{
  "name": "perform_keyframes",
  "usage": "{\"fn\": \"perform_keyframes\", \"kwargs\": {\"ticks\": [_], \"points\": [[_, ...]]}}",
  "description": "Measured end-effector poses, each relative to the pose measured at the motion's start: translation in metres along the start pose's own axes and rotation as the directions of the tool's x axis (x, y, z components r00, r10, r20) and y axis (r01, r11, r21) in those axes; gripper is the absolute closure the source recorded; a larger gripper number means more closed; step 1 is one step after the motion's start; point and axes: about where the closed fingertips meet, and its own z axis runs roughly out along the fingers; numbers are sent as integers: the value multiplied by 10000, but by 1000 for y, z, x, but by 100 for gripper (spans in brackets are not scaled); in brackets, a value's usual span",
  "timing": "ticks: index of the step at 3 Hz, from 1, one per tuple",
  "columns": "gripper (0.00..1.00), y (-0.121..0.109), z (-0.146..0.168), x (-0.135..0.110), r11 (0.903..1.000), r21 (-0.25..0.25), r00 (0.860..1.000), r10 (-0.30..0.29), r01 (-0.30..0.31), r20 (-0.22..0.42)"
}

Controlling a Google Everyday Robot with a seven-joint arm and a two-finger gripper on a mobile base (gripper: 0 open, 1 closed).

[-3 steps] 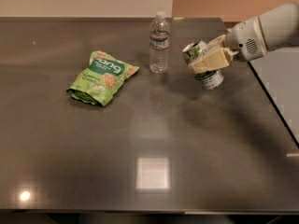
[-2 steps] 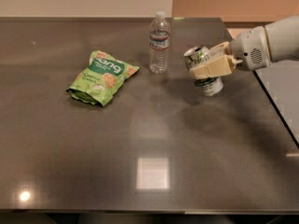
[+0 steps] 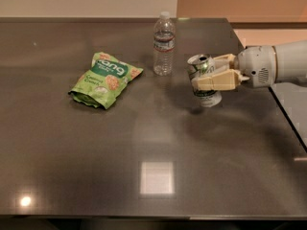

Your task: Place 7up can upright

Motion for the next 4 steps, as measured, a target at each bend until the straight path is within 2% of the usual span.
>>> {"fn": "perform_keyframes", "kwargs": {"ticks": [2, 4], "points": [[100, -2, 9, 3, 9963, -359, 9900, -734, 782, 1202], [100, -1, 15, 11, 9941, -623, 9766, -751, 893, 2015]]}}
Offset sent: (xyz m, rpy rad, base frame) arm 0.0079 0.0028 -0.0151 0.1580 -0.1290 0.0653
